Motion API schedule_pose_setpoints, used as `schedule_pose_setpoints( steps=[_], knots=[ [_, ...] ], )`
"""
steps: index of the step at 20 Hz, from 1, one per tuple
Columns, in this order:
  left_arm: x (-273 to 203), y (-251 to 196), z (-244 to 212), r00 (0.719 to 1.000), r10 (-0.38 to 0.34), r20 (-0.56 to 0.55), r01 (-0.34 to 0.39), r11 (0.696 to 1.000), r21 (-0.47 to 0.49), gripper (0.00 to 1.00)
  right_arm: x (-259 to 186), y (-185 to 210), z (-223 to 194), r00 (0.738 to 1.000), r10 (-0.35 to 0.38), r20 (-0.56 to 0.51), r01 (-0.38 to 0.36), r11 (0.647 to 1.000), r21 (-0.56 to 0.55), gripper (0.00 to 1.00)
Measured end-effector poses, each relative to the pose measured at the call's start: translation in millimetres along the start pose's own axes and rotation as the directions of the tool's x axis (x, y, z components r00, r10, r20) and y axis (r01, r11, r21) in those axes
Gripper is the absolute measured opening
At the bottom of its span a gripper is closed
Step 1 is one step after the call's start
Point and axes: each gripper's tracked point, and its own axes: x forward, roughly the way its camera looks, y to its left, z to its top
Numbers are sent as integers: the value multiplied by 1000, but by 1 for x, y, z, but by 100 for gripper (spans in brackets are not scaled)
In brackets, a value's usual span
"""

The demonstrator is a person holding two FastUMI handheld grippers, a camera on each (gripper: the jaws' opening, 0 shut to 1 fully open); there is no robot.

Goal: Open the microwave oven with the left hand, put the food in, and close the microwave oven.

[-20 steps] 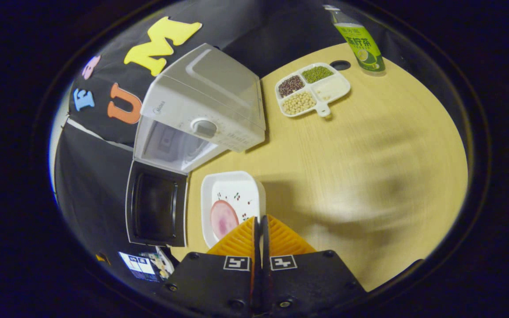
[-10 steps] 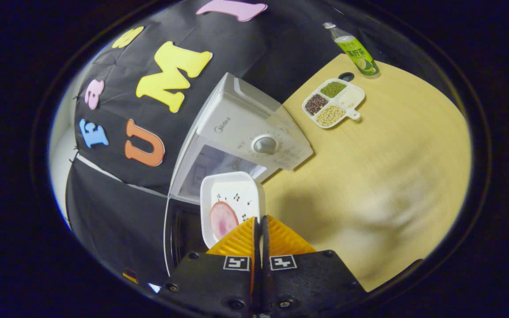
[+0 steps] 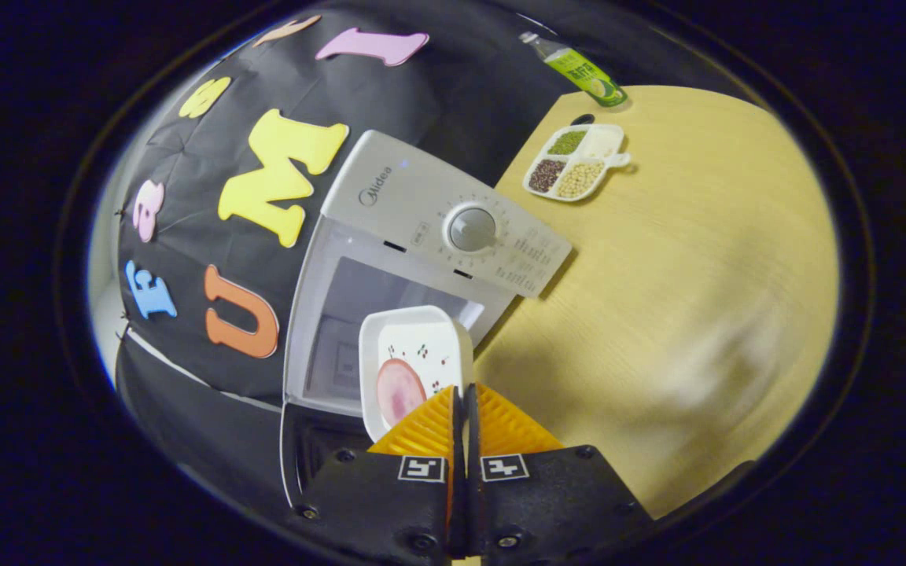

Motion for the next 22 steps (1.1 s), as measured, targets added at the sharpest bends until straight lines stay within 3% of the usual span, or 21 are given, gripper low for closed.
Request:
schedule_pose_setpoints(
  steps=[4,5,7,12,19,20,21,22],
  knots=[
    [3,5,-23,1000,-9,-21,9,1000,-13,96,28,19,-32,999,27,21,-28,999,21,4],
    [3,8,-25,1000,-5,-16,5,1000,-20,96,36,22,-36,999,35,31,-36,998,41,0],
    [2,14,-29,1000,7,-14,-7,1000,-24,96,52,28,-38,998,36,56,-41,995,94,4],
    [2,34,-37,999,35,-31,-36,999,-21,96,94,40,-12,985,-3,174,-20,992,126,4],
    [17,46,-41,998,42,-45,-42,999,-8,96,154,45,9,978,-27,205,-8,986,166,4],
    [20,46,-40,998,40,-46,-41,999,-9,96,159,42,11,976,-34,217,-4,985,173,0],
    [22,46,-39,998,39,-44,-40,999,-13,96,162,40,13,973,-35,228,-6,984,176,4],
    [24,46,-39,998,38,-42,-39,999,-17,96,166,42,16,972,-22,233,-21,984,179,0]
  ],
)
